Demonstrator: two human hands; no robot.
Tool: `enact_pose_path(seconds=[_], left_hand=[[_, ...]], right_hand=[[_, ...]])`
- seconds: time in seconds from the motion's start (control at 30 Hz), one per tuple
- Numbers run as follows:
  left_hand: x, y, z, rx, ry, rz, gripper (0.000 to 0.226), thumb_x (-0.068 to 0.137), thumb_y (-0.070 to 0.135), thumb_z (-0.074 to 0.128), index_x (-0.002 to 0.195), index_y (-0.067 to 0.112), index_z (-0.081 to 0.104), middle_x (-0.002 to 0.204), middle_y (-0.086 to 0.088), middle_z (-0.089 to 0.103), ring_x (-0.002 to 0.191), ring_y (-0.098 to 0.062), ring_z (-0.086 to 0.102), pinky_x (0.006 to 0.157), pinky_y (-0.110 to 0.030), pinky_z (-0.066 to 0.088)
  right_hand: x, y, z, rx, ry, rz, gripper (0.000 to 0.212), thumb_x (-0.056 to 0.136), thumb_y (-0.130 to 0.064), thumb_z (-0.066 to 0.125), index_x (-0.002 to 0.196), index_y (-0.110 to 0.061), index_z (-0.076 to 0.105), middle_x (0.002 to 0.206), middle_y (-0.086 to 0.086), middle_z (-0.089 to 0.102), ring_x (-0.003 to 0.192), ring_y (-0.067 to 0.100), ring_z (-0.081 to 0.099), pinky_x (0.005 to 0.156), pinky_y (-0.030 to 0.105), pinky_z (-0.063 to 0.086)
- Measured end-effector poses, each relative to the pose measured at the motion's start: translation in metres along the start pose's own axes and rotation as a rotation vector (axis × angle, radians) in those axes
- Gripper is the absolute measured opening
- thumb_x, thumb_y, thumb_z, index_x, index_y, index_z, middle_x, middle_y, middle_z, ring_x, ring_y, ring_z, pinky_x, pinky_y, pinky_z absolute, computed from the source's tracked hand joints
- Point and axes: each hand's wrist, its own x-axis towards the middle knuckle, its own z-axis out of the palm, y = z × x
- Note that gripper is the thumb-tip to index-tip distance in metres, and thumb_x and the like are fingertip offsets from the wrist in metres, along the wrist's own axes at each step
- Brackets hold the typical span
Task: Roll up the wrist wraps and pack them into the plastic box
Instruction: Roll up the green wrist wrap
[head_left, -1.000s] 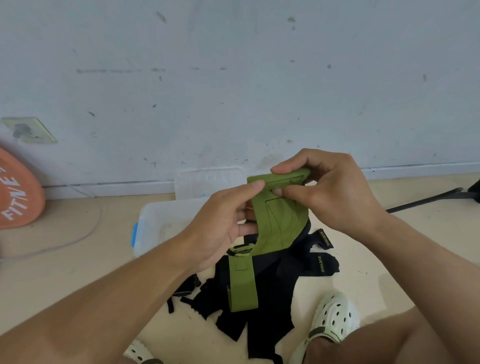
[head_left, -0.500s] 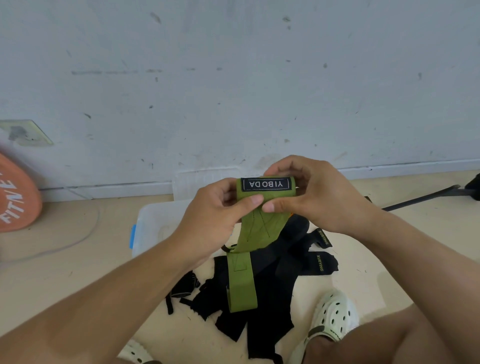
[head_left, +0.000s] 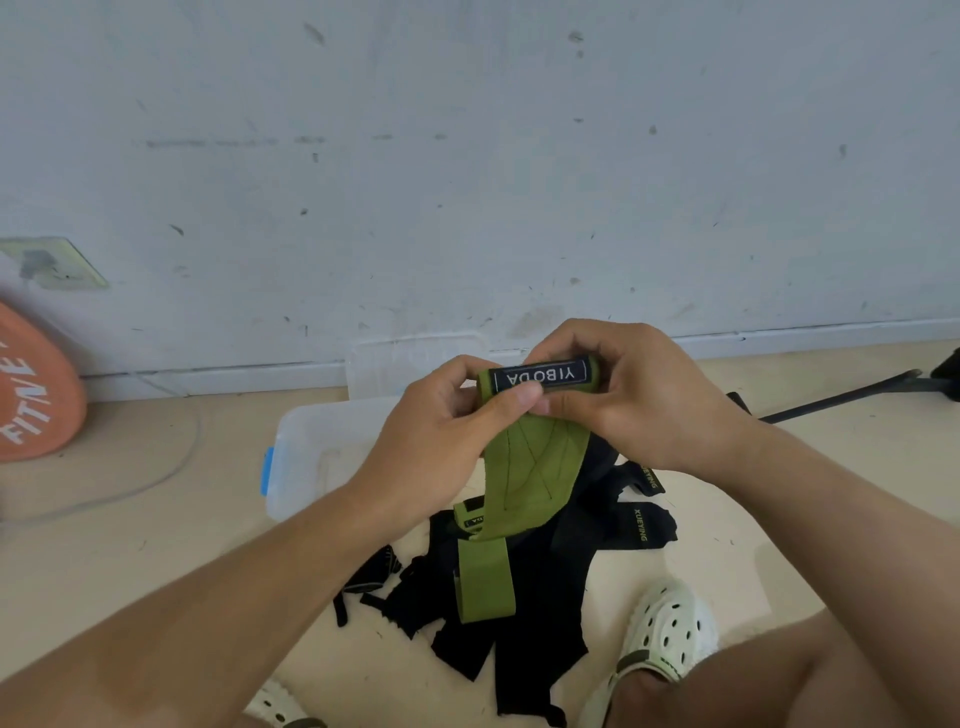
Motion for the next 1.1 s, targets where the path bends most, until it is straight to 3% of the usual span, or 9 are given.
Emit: enact_pose_path(seconds=[0.1, 0.23, 0.4, 0.47, 0.6, 0.73, 0.9, 1.03, 1.1], left_hand=[[0.001, 0.002, 0.001, -0.106, -0.004, -0.088, 0.057, 0.074, 0.063, 0.068, 0.103, 0.014, 0.072, 0.097, -0.002, 0.08, 0.093, -0.022, 0.078, 0.097, -0.051, 0.058], [0.003, 0.003, 0.0, -0.202, 0.029, -0.111, 0.045, 0.075, 0.043, 0.074, 0.11, 0.014, 0.071, 0.097, -0.007, 0.08, 0.093, -0.021, 0.078, 0.097, -0.049, 0.059], [0.005, 0.004, -0.005, -0.188, 0.088, -0.029, 0.044, 0.07, 0.038, 0.077, 0.109, 0.02, 0.07, 0.096, -0.002, 0.081, 0.092, -0.019, 0.078, 0.092, -0.043, 0.06], [0.004, 0.003, -0.006, -0.174, 0.091, 0.003, 0.045, 0.069, 0.036, 0.078, 0.11, 0.021, 0.069, 0.097, -0.002, 0.081, 0.092, -0.018, 0.078, 0.086, -0.036, 0.061], [0.005, 0.0, -0.007, -0.169, 0.091, 0.023, 0.042, 0.07, 0.028, 0.081, 0.11, 0.02, 0.07, 0.1, -0.001, 0.08, 0.095, -0.016, 0.077, 0.083, -0.029, 0.06], [0.006, -0.004, -0.008, -0.127, 0.071, 0.014, 0.031, 0.083, 0.013, 0.082, 0.112, 0.019, 0.073, 0.103, 0.0, 0.08, 0.099, -0.014, 0.076, 0.092, -0.032, 0.059], [0.007, -0.003, -0.008, -0.091, 0.081, 0.014, 0.029, 0.083, 0.02, 0.081, 0.111, 0.018, 0.075, 0.102, -0.001, 0.08, 0.099, -0.018, 0.077, 0.098, -0.044, 0.058], [0.005, 0.001, -0.005, -0.209, 0.042, -0.066, 0.042, 0.077, 0.037, 0.077, 0.114, 0.016, 0.073, 0.108, -0.004, 0.079, 0.102, -0.025, 0.077, 0.096, -0.053, 0.058], [0.004, 0.005, -0.003, -0.302, -0.027, -0.148, 0.051, 0.083, 0.046, 0.069, 0.122, 0.014, 0.071, 0.114, -0.006, 0.078, 0.105, -0.025, 0.076, 0.093, -0.049, 0.059]], right_hand=[[-0.001, 0.004, 0.006, 0.064, 0.05, -0.022, 0.021, 0.083, -0.009, 0.084, 0.087, -0.025, 0.072, 0.084, -0.005, 0.075, 0.076, 0.016, 0.068, 0.072, 0.028, 0.054], [0.0, 0.004, 0.008, 0.142, 0.053, -0.005, 0.029, 0.082, -0.001, 0.083, 0.093, -0.026, 0.076, 0.091, -0.002, 0.077, 0.09, 0.019, 0.073, 0.086, 0.042, 0.061], [0.002, 0.003, -0.002, 0.296, -0.076, 0.129, 0.049, 0.077, -0.02, 0.087, 0.122, -0.026, 0.069, 0.11, 0.004, 0.076, 0.102, 0.032, 0.072, 0.093, 0.045, 0.06], [0.003, 0.003, -0.002, 0.332, -0.105, 0.159, 0.049, 0.077, -0.028, 0.084, 0.123, -0.025, 0.069, 0.109, 0.006, 0.077, 0.103, 0.03, 0.073, 0.095, 0.042, 0.06], [0.004, 0.002, -0.002, 0.376, -0.137, 0.169, 0.035, 0.085, -0.012, 0.08, 0.118, -0.015, 0.071, 0.105, 0.004, 0.079, 0.099, 0.018, 0.076, 0.085, 0.025, 0.059], [0.004, 0.005, 0.001, 0.351, -0.096, 0.17, 0.033, 0.081, -0.004, 0.083, 0.112, -0.014, 0.074, 0.099, 0.006, 0.08, 0.095, 0.024, 0.077, 0.081, 0.029, 0.061], [0.002, 0.007, 0.006, 0.276, 0.002, 0.126, 0.03, 0.079, -0.011, 0.087, 0.106, -0.019, 0.076, 0.099, 0.009, 0.079, 0.094, 0.04, 0.074, 0.092, 0.055, 0.059], [0.002, 0.004, 0.008, 0.295, 0.073, 0.112, 0.029, 0.081, -0.011, 0.086, 0.106, -0.022, 0.076, 0.103, 0.003, 0.078, 0.087, 0.032, 0.078, 0.084, 0.051, 0.063], [0.001, 0.002, 0.009, 0.311, 0.102, 0.086, 0.028, 0.082, -0.004, 0.084, 0.103, -0.019, 0.073, 0.103, 0.007, 0.075, 0.083, 0.032, 0.078, 0.078, 0.048, 0.064]])
